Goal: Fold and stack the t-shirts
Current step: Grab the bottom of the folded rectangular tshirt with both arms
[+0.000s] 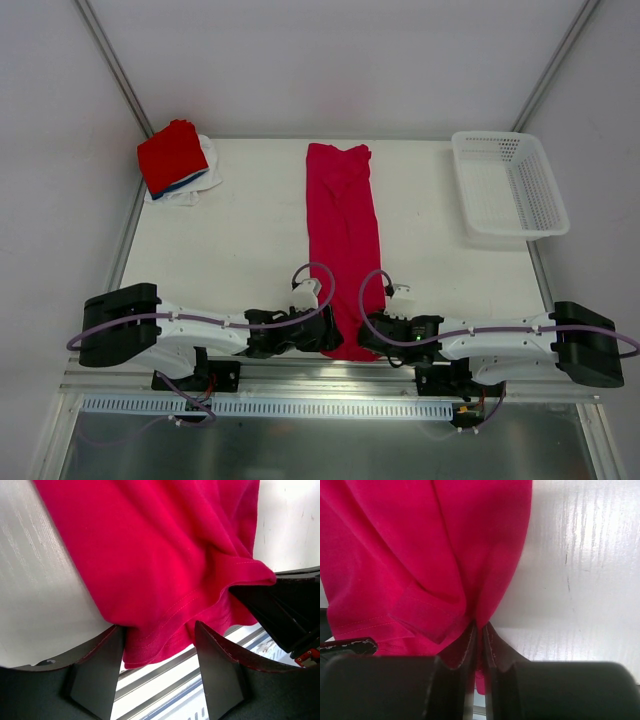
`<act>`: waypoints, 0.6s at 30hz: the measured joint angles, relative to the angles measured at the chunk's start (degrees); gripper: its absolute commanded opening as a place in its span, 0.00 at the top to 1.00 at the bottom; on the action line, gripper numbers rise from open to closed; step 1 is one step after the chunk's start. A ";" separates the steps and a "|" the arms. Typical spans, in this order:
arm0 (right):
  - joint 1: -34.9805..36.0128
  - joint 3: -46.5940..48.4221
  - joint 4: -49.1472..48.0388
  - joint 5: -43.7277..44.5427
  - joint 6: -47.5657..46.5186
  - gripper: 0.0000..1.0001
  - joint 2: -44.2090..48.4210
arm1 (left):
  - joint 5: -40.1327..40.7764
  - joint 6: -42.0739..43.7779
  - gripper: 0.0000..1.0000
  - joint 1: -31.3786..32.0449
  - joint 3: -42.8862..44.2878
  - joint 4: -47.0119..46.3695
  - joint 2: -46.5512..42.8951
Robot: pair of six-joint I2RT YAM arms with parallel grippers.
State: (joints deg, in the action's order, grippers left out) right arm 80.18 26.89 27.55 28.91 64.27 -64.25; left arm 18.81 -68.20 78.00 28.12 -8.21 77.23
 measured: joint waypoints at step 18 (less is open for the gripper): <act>0.00 -0.09 -1.38 -0.02 0.00 0.94 -0.31 | 1.22 -1.55 1.00 -0.48 0.57 2.80 1.84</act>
State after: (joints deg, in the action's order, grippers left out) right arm 80.18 26.81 26.17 28.88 64.27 -64.55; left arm 20.03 -69.76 77.52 28.69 -5.41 79.07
